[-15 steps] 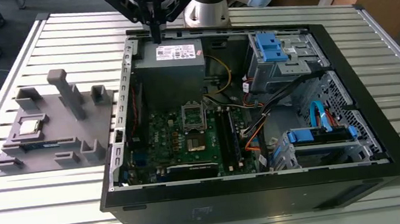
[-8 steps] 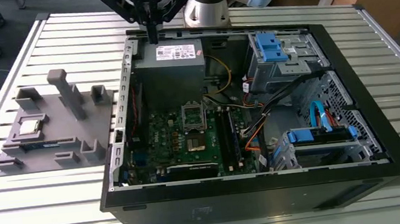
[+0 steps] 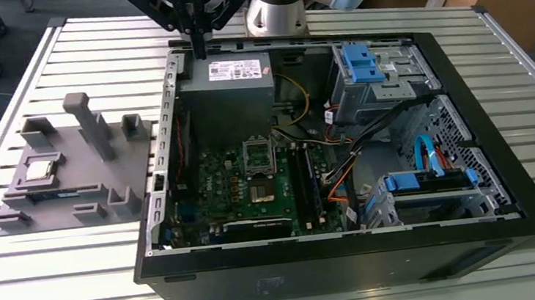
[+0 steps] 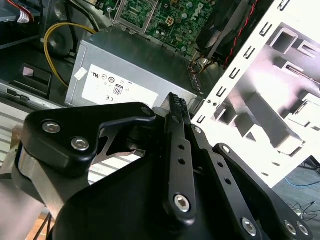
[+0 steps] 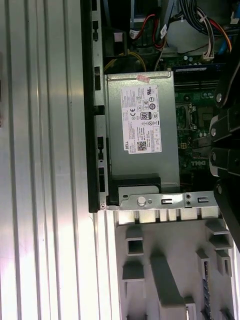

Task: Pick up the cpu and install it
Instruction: 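Reach for the cpu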

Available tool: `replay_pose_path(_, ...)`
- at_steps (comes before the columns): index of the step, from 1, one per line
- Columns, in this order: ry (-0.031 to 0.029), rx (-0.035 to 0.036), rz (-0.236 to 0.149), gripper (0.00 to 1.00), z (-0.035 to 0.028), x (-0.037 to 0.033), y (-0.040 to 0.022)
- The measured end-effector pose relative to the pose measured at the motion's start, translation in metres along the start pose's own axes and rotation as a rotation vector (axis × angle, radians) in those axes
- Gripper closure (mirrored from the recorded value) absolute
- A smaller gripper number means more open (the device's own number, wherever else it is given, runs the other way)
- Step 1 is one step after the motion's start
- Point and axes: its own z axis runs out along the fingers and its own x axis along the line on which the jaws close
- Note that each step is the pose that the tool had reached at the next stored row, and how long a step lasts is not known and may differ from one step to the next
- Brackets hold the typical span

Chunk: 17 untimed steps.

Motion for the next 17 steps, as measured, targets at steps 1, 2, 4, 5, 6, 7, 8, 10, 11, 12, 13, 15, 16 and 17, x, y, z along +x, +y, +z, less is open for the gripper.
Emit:
replay_pose_path(1,0.0000,0.0000,0.000,0.89,0.0000,0.0007,-0.0001)
replay_pose_path(2,0.0000,0.0000,0.000,0.89,0.0000,0.0014,-0.0001)
replay_pose_path(4,0.0000,0.0000,0.000,0.89,-0.0001,0.0026,-0.0002)
replay_pose_path(5,0.0001,0.0001,0.000,0.89,-0.0001,0.0031,-0.0002)
replay_pose_path(6,0.0001,0.0001,0.000,0.89,-0.0001,0.0036,-0.0003)
replay_pose_path(7,0.0000,0.0000,0.000,0.89,-0.0001,0.0042,-0.0003)
replay_pose_path(8,0.0000,0.0000,0.000,0.89,-0.0001,0.0047,-0.0003)
replay_pose_path(10,0.0001,0.0000,0.000,0.89,-0.0002,0.0056,-0.0004)
replay_pose_path(11,0.0000,0.0000,0.000,0.89,-0.0002,0.0060,-0.0004)
replay_pose_path(12,0.0000,0.0000,0.000,0.89,-0.0001,0.0062,-0.0005)
replay_pose_path(13,0.0000,0.0000,0.000,0.89,-0.0002,0.0066,-0.0005)
replay_pose_path(15,0.0000,0.0000,0.000,0.89,-0.0002,0.0071,-0.0005)
replay_pose_path(16,0.0001,0.0000,0.000,0.89,-0.0002,0.0072,-0.0005)
replay_pose_path(17,0.0000,0.0001,0.000,0.89,-0.0002,0.0074,-0.0006)
